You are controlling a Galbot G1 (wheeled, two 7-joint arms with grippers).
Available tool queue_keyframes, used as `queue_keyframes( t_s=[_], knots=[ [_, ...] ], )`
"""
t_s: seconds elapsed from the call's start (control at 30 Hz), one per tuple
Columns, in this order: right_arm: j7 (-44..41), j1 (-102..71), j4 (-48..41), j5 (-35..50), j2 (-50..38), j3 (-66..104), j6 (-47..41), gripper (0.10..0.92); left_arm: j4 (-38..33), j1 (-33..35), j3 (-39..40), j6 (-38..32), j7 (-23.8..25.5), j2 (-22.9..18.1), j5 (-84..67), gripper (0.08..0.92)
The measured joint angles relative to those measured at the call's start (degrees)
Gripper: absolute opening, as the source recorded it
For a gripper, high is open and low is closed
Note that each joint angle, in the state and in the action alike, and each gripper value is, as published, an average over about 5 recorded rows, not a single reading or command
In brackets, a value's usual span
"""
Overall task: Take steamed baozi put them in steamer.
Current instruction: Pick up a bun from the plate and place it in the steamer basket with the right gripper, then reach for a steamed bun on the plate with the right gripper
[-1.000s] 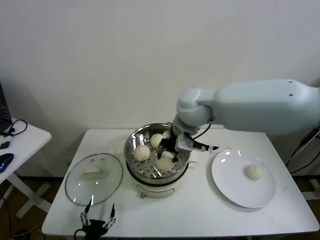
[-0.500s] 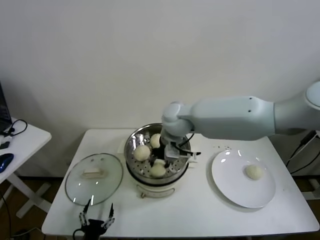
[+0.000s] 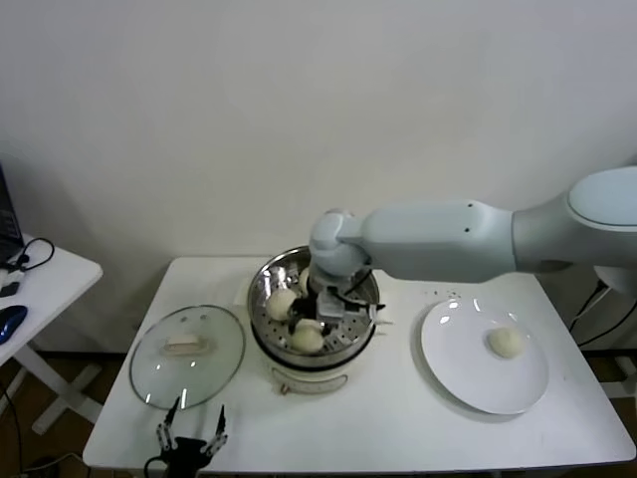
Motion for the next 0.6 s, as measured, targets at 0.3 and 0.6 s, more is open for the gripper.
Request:
queue_keyframes(
  t_s=[0.3,0.6],
  knots=[
    [-2.9,5.1,0.4,6.6,-2.7,-2.2,0.8,0.823,-0.5,0.4,0.1,0.0,0.0,0.0,0.1,0.823],
    [-8.5,16.1,-0.3,22.2,-10.9,-11.0,-5.9,0.823,-1.1,0.9,0.6,0.0,0.0,0.0,0.2,0.823]
  ],
)
